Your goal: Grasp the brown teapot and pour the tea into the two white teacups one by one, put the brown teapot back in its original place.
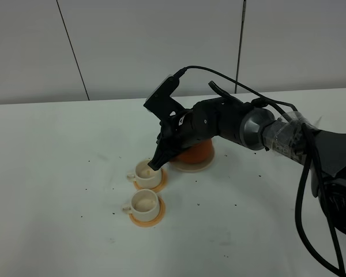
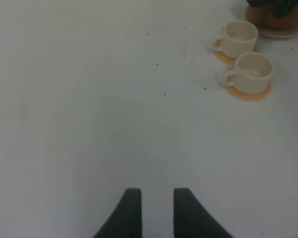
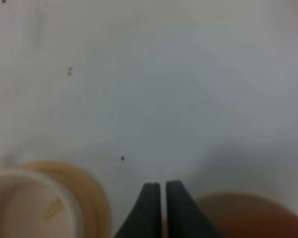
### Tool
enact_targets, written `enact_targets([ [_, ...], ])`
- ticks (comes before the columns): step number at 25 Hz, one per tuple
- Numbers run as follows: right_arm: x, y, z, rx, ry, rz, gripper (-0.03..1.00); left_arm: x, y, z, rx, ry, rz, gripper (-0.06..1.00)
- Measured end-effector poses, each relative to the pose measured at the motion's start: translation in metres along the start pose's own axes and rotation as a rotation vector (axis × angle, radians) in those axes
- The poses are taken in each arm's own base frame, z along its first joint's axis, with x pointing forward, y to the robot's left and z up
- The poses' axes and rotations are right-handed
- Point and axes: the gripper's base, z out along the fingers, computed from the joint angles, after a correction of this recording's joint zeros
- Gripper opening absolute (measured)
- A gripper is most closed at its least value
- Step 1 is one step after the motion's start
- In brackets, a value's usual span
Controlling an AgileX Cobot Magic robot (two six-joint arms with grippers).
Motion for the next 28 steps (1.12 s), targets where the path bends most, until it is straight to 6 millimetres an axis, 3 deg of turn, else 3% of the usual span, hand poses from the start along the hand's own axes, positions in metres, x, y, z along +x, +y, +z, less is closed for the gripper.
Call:
enact_targets([
  [11,-0.008,-0.001,-0.015,-0.008,0.017,-0.033,0.01,0.000,0.000,0.000,0.000,0.000,0.000,0.23],
  [28,-0.015,-0.003,-0.016,0.013,-0.049,0.013,0.01,0.000,0.000,0.000,0.000,0.000,0.000,0.23],
])
